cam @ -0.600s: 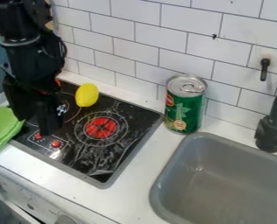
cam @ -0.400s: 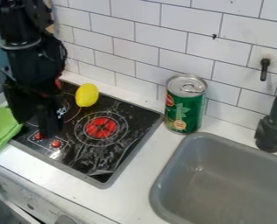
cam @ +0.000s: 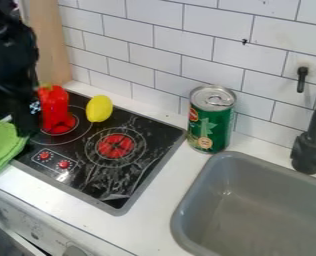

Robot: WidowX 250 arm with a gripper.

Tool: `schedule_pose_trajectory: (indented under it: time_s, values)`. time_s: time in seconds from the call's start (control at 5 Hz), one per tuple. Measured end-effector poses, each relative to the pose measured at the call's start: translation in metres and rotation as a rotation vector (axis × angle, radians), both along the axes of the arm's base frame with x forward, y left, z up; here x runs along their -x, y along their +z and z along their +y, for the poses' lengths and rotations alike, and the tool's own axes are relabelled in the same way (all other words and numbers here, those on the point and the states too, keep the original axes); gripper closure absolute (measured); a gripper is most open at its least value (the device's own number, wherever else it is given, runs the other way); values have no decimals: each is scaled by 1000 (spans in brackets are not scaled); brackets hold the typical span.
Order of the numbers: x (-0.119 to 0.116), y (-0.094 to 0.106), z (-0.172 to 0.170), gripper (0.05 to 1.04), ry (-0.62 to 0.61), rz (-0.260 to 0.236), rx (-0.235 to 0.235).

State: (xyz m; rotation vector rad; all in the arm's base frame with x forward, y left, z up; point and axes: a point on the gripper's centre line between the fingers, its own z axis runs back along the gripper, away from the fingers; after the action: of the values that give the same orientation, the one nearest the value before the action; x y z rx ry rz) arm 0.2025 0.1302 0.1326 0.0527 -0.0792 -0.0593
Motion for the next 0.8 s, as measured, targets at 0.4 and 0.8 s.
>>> schedule_pose_trajectory:
  time_s: [0.4, 0.8]
  values:
    - [-6, -39, 51, 79, 116, 77, -74]
    - [-1, -47, 95, 79, 206, 120, -61]
